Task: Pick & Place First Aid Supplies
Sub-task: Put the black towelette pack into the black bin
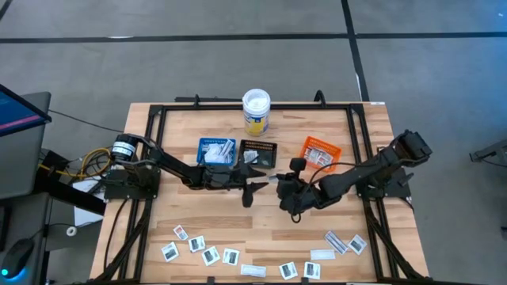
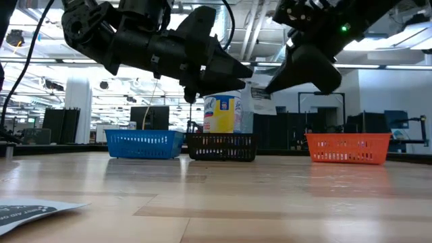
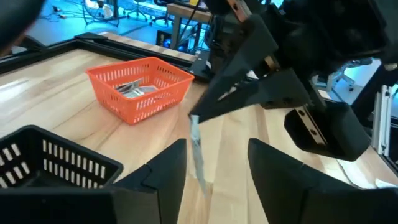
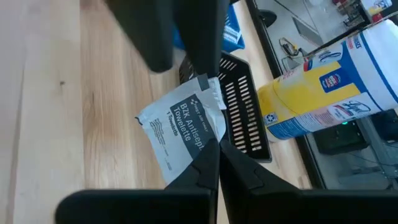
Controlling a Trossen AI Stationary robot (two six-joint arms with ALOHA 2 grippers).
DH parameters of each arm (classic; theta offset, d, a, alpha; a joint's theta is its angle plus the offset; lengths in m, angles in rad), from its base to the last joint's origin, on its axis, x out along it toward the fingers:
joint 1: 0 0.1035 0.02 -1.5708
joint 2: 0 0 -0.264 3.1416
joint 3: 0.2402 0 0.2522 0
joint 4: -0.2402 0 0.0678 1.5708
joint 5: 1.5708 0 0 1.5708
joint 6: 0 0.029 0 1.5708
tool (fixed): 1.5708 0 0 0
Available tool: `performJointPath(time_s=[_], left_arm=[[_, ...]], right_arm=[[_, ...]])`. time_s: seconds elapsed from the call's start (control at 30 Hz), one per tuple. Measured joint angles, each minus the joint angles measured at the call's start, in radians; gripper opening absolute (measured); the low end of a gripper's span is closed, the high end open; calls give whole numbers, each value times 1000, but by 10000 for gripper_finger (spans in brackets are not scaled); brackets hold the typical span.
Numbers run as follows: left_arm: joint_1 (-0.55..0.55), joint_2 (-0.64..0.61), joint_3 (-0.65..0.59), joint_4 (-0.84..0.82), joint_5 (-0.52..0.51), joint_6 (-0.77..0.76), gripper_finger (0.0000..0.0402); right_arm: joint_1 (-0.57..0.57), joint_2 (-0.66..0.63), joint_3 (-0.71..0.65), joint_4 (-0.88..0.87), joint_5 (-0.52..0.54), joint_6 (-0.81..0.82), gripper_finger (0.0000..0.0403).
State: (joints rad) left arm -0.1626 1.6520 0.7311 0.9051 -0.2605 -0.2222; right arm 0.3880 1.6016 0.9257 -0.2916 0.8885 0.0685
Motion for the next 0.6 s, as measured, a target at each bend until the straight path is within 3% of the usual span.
performJointPath(time_s=[0.37,0.6], left_arm=[[2,0,0,0,-21,4,162],[19,0,0,0,-24,5,114]], right_arm=[[-17,0,42,98,-1,-75,1],[-18,0,42,125,-51,-79,1]])
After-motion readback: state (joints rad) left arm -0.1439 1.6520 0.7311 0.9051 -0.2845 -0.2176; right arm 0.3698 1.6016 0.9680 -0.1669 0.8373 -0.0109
